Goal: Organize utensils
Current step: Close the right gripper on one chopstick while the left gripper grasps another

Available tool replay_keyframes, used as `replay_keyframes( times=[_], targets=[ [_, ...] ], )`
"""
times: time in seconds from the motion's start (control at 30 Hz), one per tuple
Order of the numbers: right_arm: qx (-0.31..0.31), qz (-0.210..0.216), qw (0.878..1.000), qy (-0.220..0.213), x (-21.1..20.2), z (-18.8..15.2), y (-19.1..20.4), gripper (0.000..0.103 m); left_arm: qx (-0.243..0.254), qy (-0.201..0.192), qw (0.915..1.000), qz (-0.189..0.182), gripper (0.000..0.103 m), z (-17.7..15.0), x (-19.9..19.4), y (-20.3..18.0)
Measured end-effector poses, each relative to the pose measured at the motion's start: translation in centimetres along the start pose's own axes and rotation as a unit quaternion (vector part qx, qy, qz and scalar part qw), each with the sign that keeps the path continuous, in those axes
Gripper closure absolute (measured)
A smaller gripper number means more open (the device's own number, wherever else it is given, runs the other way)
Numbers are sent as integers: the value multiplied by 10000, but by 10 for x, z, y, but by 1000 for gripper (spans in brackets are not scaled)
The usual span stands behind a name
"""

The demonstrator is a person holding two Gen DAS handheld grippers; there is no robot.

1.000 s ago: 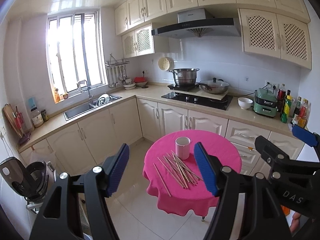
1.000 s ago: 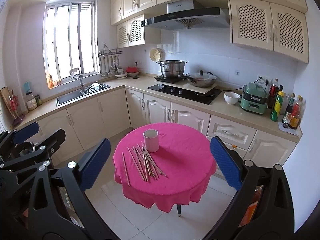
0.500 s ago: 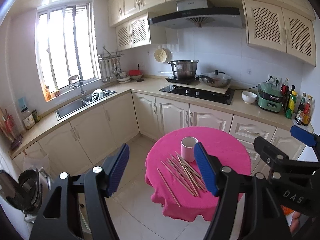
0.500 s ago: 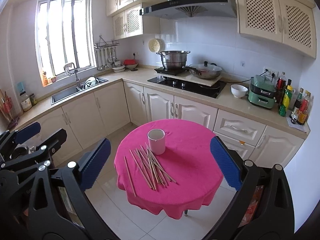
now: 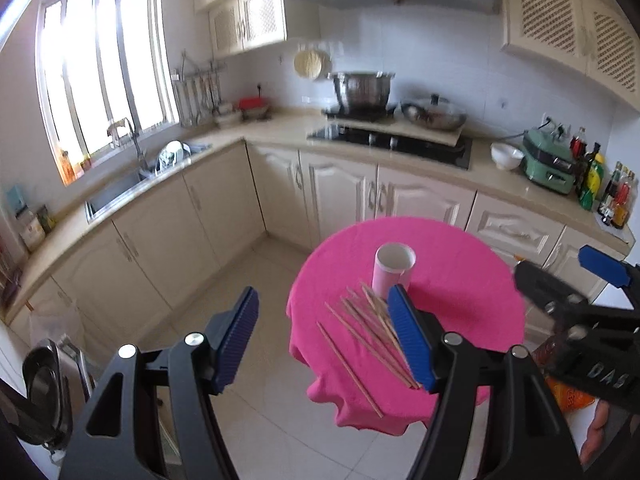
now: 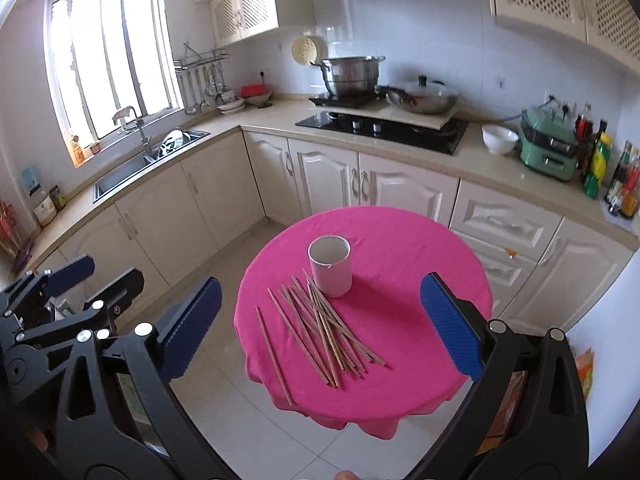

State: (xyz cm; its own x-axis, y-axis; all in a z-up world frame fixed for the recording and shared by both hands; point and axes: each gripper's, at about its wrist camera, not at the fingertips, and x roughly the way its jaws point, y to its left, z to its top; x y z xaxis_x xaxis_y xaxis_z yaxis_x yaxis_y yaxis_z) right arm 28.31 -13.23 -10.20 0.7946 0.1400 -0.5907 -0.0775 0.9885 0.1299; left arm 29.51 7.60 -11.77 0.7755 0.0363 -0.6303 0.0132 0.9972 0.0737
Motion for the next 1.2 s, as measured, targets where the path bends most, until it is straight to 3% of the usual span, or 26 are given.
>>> replay_keyframes(
  times=[0.17,0.3,0.4,0.5,0.57,0.63,0.7,0.77,0.9,1.1,1.2],
  targets=[
    [-228,14,9993,289,52,-2,-14,6,-244,587,9977,-226,37,-7,64,9],
    [-492,184,9957,759,109,-6,-29,6,-586,1301,9888,-440,37,-22,132,10],
    [-939,208,9890,1122,157,-11,-38,8,-844,1785,9796,-383,37,-36,178,11],
    [-1253,362,9791,1563,203,-20,-47,23,-1116,2221,9677,-424,39,-51,217,8],
    [-1286,586,9699,1984,236,-30,-54,36,-1277,2448,9603,-400,49,-61,239,6],
    [-1333,745,9611,2300,259,-40,-58,44,-1553,2770,9471,-473,55,-77,265,4],
    [-1365,830,9547,2512,280,-50,-61,49,-1668,2982,9390,-407,61,-88,282,2],
    [-1375,963,9461,2770,300,-61,-64,64,-1748,3155,9322,-310,64,-97,297,0],
    [-1413,1141,9357,3025,323,-78,-65,68,-1812,3463,9203,-152,72,-113,326,-4],
    [-1591,1245,9232,3270,347,-96,-60,69,-1879,3828,9042,-255,82,-130,355,-6],
    [-1707,1387,9166,3339,349,-101,-54,72,-1838,3926,9007,-296,87,-134,364,-8]
  ],
)
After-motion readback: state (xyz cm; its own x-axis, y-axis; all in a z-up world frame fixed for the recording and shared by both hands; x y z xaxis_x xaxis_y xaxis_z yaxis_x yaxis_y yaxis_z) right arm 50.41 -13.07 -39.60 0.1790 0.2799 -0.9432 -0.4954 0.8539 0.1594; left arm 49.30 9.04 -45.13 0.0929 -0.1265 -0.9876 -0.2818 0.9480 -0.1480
